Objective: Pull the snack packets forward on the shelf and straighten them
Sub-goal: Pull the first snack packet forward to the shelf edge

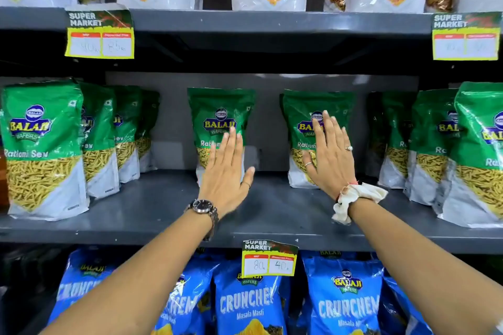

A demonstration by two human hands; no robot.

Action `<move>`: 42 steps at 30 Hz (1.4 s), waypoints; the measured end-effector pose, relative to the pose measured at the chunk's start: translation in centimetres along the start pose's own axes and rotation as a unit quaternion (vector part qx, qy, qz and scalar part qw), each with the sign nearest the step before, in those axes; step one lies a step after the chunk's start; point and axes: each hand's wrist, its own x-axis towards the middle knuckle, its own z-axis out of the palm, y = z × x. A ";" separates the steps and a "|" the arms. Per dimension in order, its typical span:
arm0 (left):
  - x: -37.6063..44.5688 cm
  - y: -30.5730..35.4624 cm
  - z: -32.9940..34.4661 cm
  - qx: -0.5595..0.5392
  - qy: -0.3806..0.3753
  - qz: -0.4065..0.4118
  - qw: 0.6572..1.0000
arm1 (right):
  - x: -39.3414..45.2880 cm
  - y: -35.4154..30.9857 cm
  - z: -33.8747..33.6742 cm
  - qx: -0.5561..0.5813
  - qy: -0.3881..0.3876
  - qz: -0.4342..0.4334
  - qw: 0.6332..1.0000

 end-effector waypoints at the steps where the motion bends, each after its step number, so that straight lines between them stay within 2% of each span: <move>1: -0.8 0.2 0.3 -0.007 -0.021 -0.010 1.000 | -0.2 0.3 0.5 0.001 -0.023 0.017 1.000; 7: -4.2 0.2 2.9 -0.046 -0.123 -0.022 0.991 | -1.4 2.1 4.5 0.036 -0.131 0.112 0.984; 12: -4.3 0.1 3.5 -0.100 -0.200 -0.062 0.973 | -1.4 2.1 6.8 0.077 -0.183 0.196 0.960; 19: -4.3 0.2 3.3 -0.095 -0.254 -0.057 0.961 | -0.5 1.7 9.2 0.124 -0.163 0.305 0.930; 29: -3.8 0.3 3.4 -0.069 -0.347 -0.051 0.934 | -0.1 1.8 10.3 0.146 -0.147 0.325 0.923; 42: -3.8 0.3 3.2 -0.070 -0.358 -0.052 0.930 | -1.5 2.2 6.7 0.178 -0.119 0.303 0.929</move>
